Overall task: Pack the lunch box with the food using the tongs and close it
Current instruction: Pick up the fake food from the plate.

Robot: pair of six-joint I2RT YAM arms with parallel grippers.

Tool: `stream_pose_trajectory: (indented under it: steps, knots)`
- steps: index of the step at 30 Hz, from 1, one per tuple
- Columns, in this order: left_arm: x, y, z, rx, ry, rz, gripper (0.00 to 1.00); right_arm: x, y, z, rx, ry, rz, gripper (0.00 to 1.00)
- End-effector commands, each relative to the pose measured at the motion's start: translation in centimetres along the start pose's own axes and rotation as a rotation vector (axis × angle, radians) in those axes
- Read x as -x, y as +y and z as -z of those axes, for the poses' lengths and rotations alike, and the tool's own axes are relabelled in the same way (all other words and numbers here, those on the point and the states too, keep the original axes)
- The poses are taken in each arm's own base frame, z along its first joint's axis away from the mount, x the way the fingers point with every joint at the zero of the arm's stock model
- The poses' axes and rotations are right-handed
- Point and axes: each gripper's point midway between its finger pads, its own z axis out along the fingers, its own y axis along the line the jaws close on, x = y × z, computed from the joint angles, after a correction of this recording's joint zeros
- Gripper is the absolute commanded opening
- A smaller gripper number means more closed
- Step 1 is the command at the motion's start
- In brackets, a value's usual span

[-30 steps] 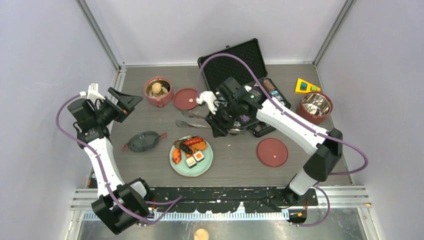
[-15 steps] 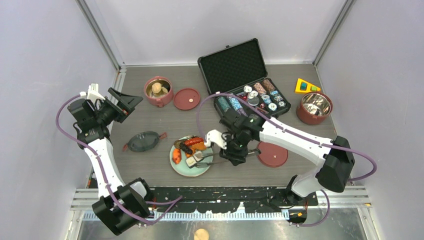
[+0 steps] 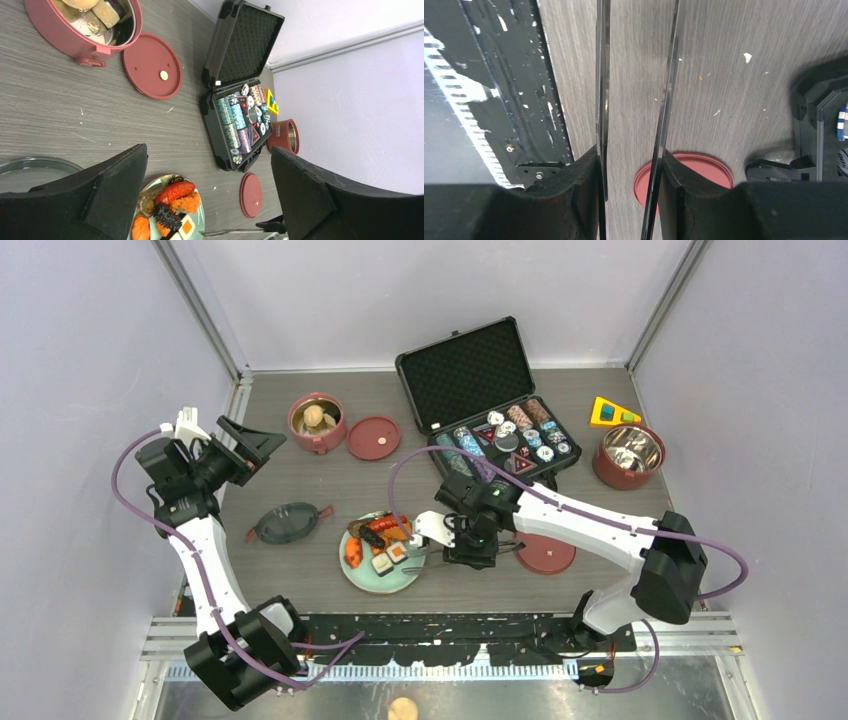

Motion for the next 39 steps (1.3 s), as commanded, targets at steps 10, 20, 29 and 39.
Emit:
stream_pose_trajectory:
  steps: [10, 20, 29, 39]
  knots:
    - [0.2, -0.6, 0.4, -0.012, -0.016, -0.028, 0.95, 0.6, -3.8, -1.3, -0.125, 0.046, -0.029, 0.45]
    - [0.3, -0.5, 0.3, -0.012, -0.014, -0.031, 0.95, 0.9, -4.0, -0.7, -0.127, 0.037, -0.045, 0.45]
    - [0.4, -0.5, 0.3, -0.014, -0.016, -0.029, 0.95, 0.9, -3.8, 0.3, -0.133, 0.03, -0.044, 0.46]
    - [0.3, -0.5, 0.4, -0.014, -0.014, -0.033, 0.95, 0.3, -3.7, 0.7, -0.133, 0.046, -0.051, 0.46]
